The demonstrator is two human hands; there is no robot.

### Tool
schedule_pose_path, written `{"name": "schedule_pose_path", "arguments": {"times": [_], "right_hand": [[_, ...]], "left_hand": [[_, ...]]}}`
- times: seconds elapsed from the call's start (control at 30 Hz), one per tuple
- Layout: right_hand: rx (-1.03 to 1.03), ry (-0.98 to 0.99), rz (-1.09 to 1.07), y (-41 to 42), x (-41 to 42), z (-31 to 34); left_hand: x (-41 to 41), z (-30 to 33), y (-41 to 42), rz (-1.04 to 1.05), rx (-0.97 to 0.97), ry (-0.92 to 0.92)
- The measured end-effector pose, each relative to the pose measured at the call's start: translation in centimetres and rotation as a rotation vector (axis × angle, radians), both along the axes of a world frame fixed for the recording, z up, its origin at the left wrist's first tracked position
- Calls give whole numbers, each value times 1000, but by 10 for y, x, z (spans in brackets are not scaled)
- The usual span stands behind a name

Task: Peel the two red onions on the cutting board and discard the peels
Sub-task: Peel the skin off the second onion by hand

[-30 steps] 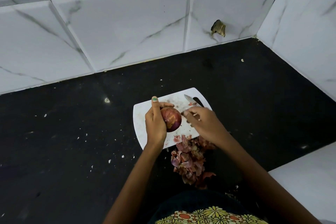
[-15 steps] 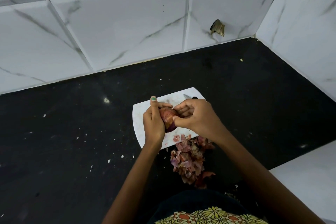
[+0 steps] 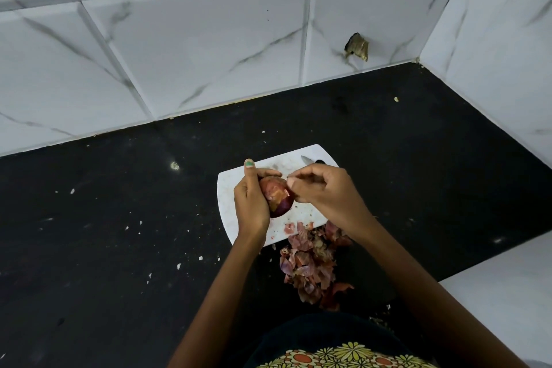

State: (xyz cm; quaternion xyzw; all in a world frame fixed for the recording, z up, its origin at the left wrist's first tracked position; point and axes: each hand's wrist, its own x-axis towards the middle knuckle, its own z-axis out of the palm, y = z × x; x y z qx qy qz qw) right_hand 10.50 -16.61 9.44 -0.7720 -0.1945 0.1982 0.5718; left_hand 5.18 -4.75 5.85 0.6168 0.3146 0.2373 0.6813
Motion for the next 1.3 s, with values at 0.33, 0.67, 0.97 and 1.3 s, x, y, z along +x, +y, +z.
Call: {"name": "schedule_pose_path", "arguments": {"times": [0.33,0.67,0.97,1.3], "right_hand": [[-5,-81,-22,8,-8,-13],[-443,-23,131,-9,5,-44],[-97,-18,166,-6,8,11],[-153,-156,152,0,4,9]], "left_hand": [[0,-1,0,64,9,1],[-2,4,-4,36,-57,-5],[-2,1,-1,-14,45,-31],[-2,-4,0,-47,96,-12]]}}
